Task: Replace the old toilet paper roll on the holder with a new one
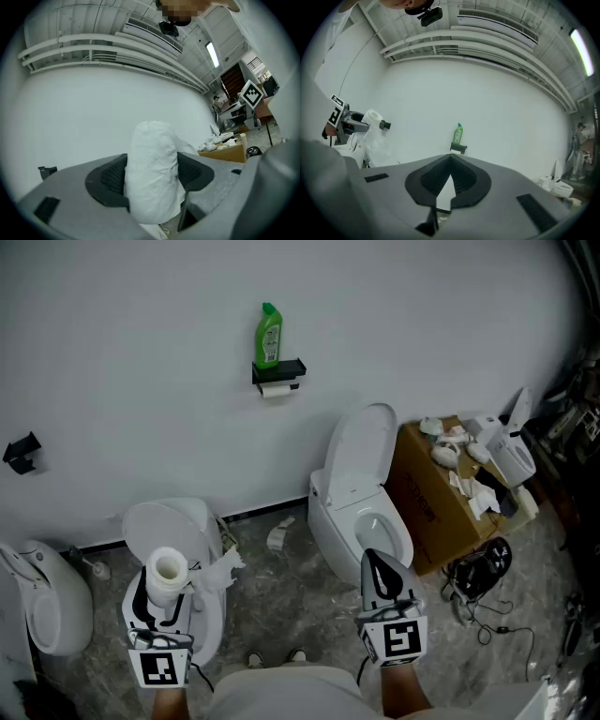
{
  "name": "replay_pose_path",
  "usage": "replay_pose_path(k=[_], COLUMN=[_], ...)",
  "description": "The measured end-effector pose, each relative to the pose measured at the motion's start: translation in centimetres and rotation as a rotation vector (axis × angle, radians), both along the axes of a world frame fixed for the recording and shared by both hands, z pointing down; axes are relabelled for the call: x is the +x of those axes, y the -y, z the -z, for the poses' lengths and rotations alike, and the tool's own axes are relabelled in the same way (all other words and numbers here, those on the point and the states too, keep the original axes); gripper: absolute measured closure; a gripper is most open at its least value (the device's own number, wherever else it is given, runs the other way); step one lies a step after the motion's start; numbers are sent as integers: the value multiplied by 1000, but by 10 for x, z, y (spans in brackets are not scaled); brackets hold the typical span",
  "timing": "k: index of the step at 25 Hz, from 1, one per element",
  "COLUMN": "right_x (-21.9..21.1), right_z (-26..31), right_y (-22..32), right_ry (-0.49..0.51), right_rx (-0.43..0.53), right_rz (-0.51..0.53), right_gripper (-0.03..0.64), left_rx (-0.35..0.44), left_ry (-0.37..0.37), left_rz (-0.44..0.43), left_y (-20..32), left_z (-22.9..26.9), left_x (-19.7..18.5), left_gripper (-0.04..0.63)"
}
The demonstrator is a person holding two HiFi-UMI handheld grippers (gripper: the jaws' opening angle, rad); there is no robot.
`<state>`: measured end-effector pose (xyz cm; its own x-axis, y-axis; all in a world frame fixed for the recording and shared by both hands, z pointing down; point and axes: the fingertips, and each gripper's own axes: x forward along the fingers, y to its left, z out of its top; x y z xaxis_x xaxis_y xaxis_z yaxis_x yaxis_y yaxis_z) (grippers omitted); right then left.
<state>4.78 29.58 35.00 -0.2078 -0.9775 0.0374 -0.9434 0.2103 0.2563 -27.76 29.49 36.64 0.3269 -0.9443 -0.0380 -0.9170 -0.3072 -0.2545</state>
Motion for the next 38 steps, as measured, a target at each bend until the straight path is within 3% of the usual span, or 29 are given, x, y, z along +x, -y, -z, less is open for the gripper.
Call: replay_pose_path(k=[7,12,16,20,21,25,29,38], right_x=[-4,-6,1,8,11,22,31,42], right_z=[-3,-6,-2,5,6,1,-18,-44], right_y=[4,6,8,13,15,25,34,44], right_ry=[12,19,-11,8,-3,-38,-77,-77], right_rx=[-12,-15,5,32,37,7,-80,-122], right_rz=[25,63,58,51,51,64,110,191], right_gripper=[618,618,617,611,598,395,299,273], left_rx=[-21,-21,-35,-1,-2,-44,-26,-23], left_ry=[41,1,47,-10,-14,41,49,67], left_rz=[2,17,30,27,30,57,60,102], left_y=[1,1,1,2,2,2,5,2], left_z=[-6,-8,-10,-4,-4,-11,-7,-9], left_x=[-2,2,6,17,19,21,31,49], left_gripper=[284,284,284,284,284,285,284,284])
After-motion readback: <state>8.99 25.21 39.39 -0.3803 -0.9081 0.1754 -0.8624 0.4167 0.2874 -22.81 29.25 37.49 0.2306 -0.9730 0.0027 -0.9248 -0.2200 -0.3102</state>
